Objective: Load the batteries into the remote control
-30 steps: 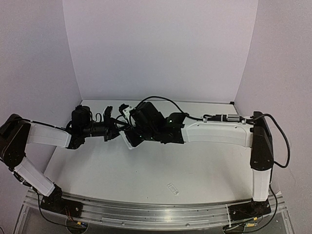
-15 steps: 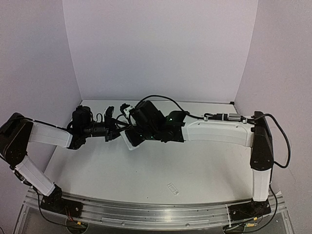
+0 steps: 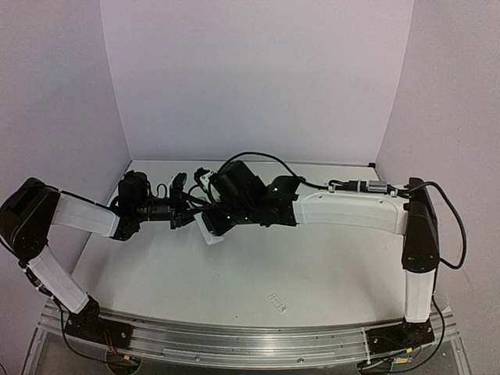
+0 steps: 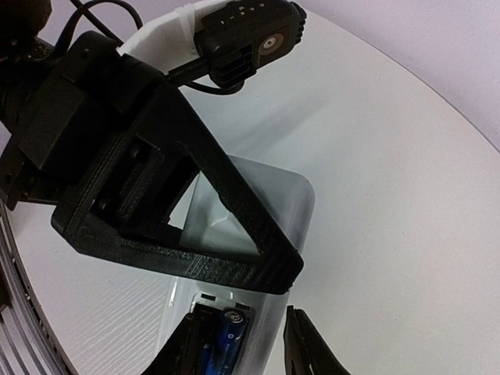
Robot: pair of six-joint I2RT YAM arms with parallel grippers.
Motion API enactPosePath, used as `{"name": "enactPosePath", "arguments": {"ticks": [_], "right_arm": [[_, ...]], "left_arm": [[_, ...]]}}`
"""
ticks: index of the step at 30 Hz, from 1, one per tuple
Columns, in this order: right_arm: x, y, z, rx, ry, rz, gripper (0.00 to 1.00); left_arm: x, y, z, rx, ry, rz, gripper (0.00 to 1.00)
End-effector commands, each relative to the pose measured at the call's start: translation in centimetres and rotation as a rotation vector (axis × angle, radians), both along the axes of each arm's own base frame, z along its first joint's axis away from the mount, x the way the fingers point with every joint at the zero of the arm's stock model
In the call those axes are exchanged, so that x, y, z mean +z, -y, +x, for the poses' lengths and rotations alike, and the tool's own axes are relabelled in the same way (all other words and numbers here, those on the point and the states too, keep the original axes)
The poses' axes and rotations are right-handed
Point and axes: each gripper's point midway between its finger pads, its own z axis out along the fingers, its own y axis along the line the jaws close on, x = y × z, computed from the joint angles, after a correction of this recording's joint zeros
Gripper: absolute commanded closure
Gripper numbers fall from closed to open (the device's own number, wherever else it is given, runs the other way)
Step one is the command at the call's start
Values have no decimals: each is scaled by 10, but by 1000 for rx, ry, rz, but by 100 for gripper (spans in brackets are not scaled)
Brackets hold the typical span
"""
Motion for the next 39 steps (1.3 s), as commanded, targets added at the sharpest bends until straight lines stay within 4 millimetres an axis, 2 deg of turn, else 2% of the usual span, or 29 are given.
{"name": "enactPosePath", "arguments": {"ticks": [1,12,19,26,39], "right_arm": [[-43,-5,-59,178,-170,-75,65],[-26,-11,-54,173,-127,-19,63],[-9,-17,-55,187,-115,39,57],[0,-17,-56,191,-102,68,53],[35,-20,-64,244,-72,177,52]], "left_arm": [[94,10,5,-15,295,-184,100],[91,12,6,-31,296,-182,100],[82,14,10,-33,270,-172,100],[77,15,12,-29,262,-166,100],[66,17,17,-22,240,-151,100]]}}
